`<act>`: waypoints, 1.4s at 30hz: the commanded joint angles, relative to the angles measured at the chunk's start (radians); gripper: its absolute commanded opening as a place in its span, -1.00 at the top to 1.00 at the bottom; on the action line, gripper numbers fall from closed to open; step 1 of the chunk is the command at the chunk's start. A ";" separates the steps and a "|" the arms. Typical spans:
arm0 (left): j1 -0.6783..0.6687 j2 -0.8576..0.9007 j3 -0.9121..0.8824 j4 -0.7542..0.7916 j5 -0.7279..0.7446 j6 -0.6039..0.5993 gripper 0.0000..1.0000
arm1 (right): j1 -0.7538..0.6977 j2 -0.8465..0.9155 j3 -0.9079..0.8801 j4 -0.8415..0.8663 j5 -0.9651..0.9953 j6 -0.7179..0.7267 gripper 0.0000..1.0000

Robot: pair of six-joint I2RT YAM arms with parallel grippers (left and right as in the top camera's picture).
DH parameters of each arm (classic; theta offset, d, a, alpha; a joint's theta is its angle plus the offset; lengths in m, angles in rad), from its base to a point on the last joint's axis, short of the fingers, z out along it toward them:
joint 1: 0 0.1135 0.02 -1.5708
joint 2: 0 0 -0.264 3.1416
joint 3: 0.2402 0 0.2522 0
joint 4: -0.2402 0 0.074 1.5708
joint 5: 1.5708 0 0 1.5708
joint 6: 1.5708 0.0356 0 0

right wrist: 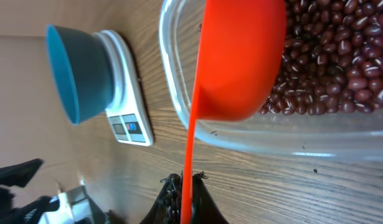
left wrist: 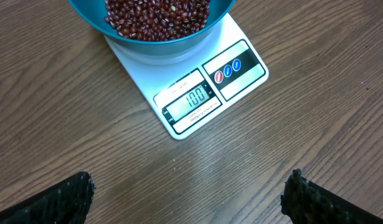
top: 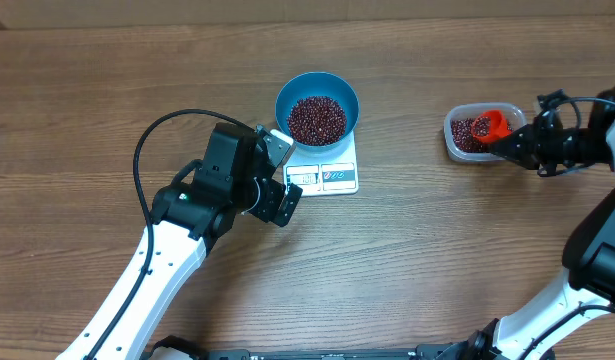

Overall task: Scoop item into bowl and weigh 150g on scale
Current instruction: 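Dip the red scoop into the bean tub and fill it, then lift the filled scoop and carry it over the teal bowl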

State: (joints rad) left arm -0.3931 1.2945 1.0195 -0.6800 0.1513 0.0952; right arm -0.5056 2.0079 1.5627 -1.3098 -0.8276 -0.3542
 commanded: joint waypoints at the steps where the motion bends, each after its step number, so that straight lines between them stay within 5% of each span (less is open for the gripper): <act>1: -0.006 0.008 -0.003 0.004 -0.005 -0.006 -0.99 | -0.038 0.007 -0.004 -0.035 -0.117 -0.098 0.93; 16: -0.006 0.008 -0.003 0.004 -0.005 -0.006 -0.99 | 0.060 0.000 0.012 -0.175 -0.339 -0.230 0.92; 26: -0.006 0.008 -0.003 0.004 -0.005 -0.006 -0.99 | 0.323 0.000 0.167 -0.122 -0.342 -0.056 0.92; 34: -0.006 0.008 -0.003 0.004 -0.005 -0.006 -0.99 | 0.566 0.000 0.340 0.011 -0.028 0.256 0.92; 42: -0.006 0.008 -0.003 0.004 -0.005 -0.006 -0.99 | 0.788 0.000 0.399 0.106 0.437 0.393 0.92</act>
State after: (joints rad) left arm -0.3931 1.2945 1.0195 -0.6800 0.1513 0.0952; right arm 0.2276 2.0079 1.9251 -1.2213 -0.6300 -0.0261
